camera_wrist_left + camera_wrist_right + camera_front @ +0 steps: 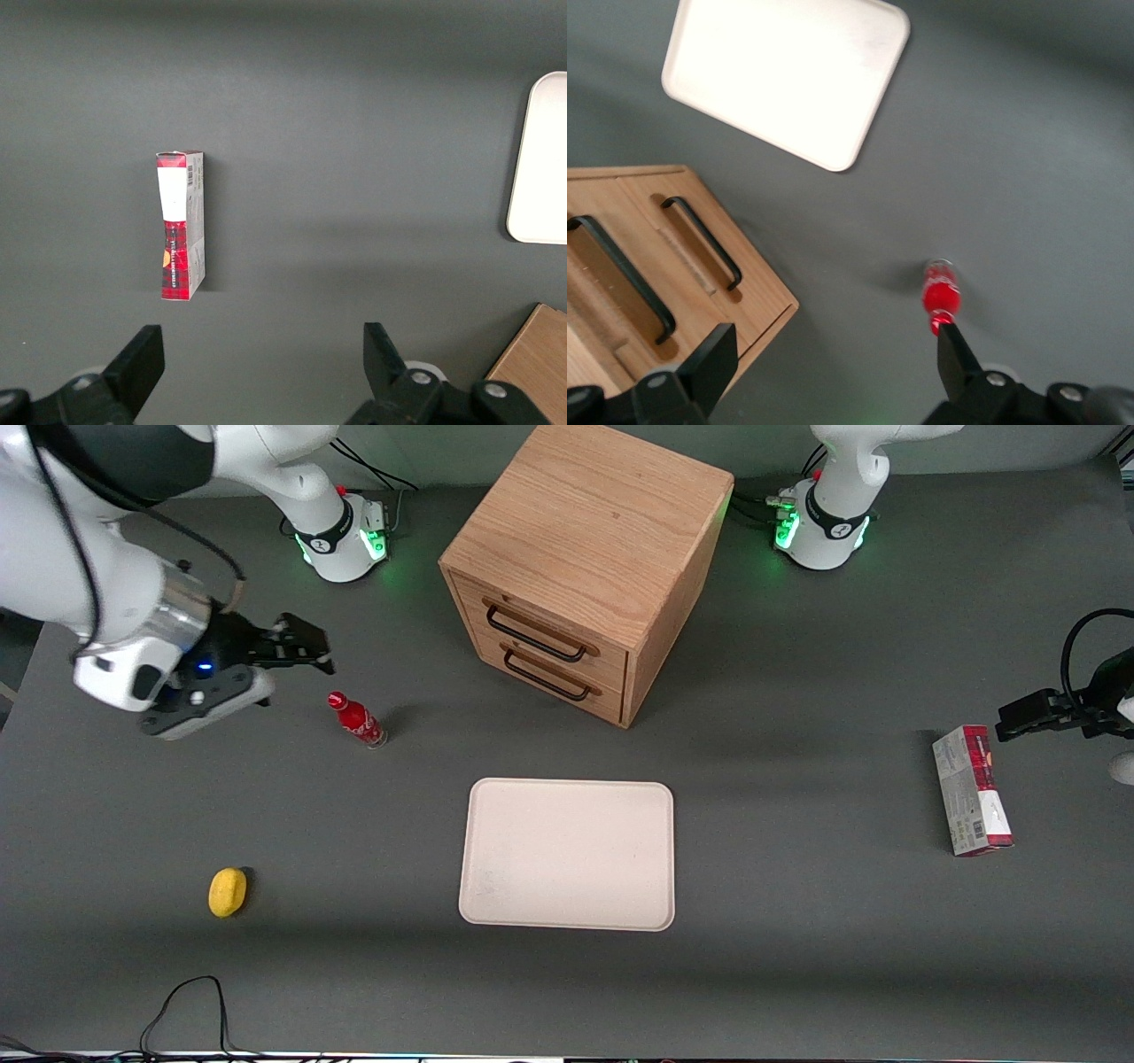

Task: Open upper drawer
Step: 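Move the right gripper toward the upper drawer's black handle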

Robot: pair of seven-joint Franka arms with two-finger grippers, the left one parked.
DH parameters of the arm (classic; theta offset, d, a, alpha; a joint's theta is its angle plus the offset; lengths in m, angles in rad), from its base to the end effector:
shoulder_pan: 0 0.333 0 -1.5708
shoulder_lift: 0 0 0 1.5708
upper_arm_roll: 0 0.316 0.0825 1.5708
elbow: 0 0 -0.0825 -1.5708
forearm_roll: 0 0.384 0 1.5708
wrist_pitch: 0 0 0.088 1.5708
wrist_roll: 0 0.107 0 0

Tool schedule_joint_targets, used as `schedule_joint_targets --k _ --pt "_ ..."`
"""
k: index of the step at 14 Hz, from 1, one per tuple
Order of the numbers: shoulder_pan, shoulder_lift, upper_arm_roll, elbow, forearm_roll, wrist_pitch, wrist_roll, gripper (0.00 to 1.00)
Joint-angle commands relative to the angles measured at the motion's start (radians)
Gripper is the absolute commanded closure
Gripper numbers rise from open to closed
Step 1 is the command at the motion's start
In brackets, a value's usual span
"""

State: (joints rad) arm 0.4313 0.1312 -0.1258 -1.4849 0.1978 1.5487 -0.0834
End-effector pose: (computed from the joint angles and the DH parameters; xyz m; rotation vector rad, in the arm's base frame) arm 0.5556 0.2028 0.5902 -2.9105 -0.5707 0.1278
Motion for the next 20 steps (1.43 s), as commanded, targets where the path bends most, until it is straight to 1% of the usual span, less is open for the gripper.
schedule_joint_targets --k 1,4,6,7,9,10,12,14,17,20 --pt "0.078 0.073 -0.011 0.071 0.026 -0.016 -0.022 0.00" --pt "0.119 0.106 -0.005 0.072 0.069 -0.010 -0.062 0.00" --pt "0.167 0.136 -0.002 0.072 0.101 0.001 -0.090 0.00" --pt "0.176 0.151 0.001 0.072 0.104 0.008 -0.151 0.00" --pt "0.234 0.165 0.002 0.068 0.104 0.042 -0.295 0.00" --pt "0.242 0.172 0.002 0.063 0.110 0.053 -0.323 0.00" --pt "0.242 0.212 0.003 0.060 0.147 0.051 -0.331 0.00" --pt "0.254 0.226 0.002 0.058 0.163 0.053 -0.410 0.00" --pt "0.259 0.245 0.002 0.014 0.218 0.057 -0.421 0.00" --pt "0.279 0.258 0.003 -0.012 0.221 0.057 -0.424 0.00"
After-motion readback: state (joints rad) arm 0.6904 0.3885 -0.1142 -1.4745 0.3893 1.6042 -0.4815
